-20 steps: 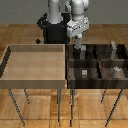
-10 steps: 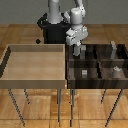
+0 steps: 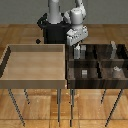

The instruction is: Place the milk carton into the appropriate compartment.

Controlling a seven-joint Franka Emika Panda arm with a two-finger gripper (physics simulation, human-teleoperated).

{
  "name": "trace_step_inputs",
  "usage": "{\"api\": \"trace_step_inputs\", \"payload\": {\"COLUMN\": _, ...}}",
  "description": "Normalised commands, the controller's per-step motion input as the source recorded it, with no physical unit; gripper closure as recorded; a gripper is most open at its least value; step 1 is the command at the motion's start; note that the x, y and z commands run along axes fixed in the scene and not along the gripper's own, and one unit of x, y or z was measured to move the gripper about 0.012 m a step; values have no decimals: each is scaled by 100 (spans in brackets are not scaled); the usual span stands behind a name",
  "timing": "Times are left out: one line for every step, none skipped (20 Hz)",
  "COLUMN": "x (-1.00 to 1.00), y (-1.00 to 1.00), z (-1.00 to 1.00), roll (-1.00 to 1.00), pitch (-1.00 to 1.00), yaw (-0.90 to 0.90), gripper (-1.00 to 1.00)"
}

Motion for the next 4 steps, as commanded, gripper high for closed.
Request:
{"api": "trace_step_inputs", "payload": {"x": 0, "y": 0, "z": 0, "roll": 0, "pitch": 0, "yaw": 0, "gripper": -100}}
{"api": "trace_step_inputs", "payload": {"x": 0, "y": 0, "z": 0, "roll": 0, "pitch": 0, "yaw": 0, "gripper": -100}}
{"api": "trace_step_inputs", "payload": {"x": 0, "y": 0, "z": 0, "roll": 0, "pitch": 0, "yaw": 0, "gripper": -100}}
{"api": "trace_step_inputs", "payload": {"x": 0, "y": 0, "z": 0, "roll": 0, "pitch": 0, "yaw": 0, "gripper": -100}}
